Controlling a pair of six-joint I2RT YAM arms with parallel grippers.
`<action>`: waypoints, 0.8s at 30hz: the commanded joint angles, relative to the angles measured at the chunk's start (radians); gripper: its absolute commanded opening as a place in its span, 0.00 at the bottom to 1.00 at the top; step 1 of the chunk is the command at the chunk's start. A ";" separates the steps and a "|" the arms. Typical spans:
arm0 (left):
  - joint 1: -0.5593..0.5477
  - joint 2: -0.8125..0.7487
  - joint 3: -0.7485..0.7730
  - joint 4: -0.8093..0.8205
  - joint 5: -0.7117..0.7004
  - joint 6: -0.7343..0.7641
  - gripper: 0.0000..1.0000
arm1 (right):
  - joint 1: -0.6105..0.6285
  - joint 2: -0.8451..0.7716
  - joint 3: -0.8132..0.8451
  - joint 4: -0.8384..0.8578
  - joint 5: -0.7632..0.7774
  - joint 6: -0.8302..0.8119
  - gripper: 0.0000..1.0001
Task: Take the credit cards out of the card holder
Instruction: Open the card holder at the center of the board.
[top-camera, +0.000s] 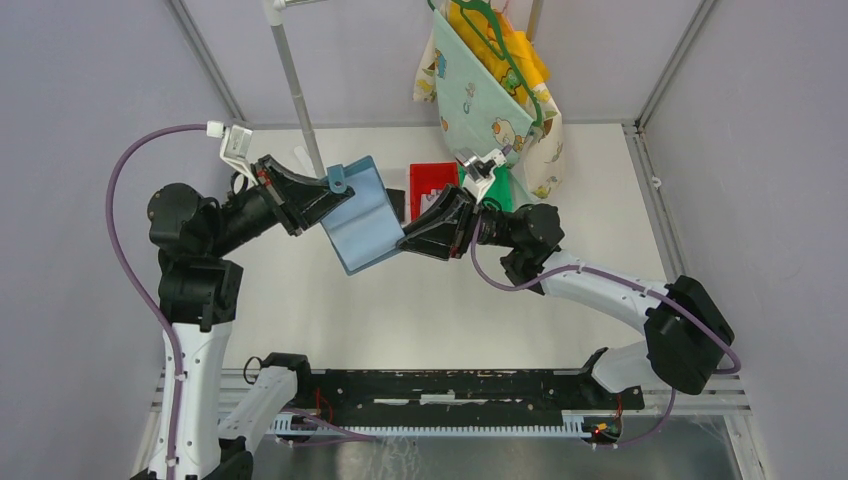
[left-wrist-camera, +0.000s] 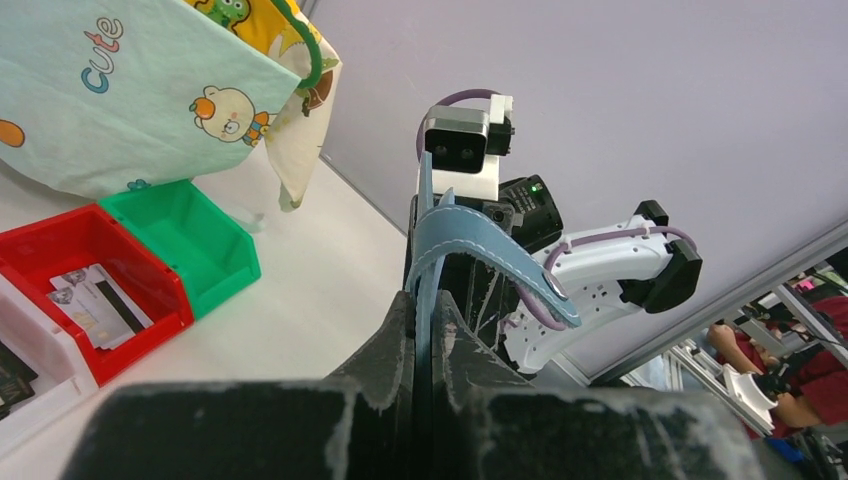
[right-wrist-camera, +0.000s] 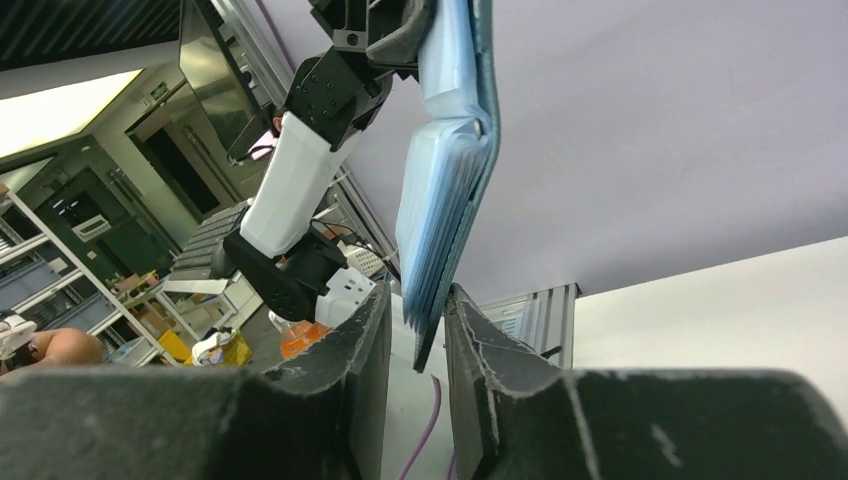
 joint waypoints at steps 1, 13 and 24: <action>0.004 0.002 0.033 0.046 0.031 -0.067 0.02 | -0.005 -0.035 0.005 0.109 -0.040 0.011 0.28; 0.003 0.009 0.037 0.063 0.062 -0.106 0.02 | -0.009 -0.064 -0.007 0.005 -0.041 -0.104 0.28; 0.004 0.015 0.024 0.107 0.107 -0.205 0.02 | -0.012 -0.093 0.071 -0.261 0.064 -0.365 0.22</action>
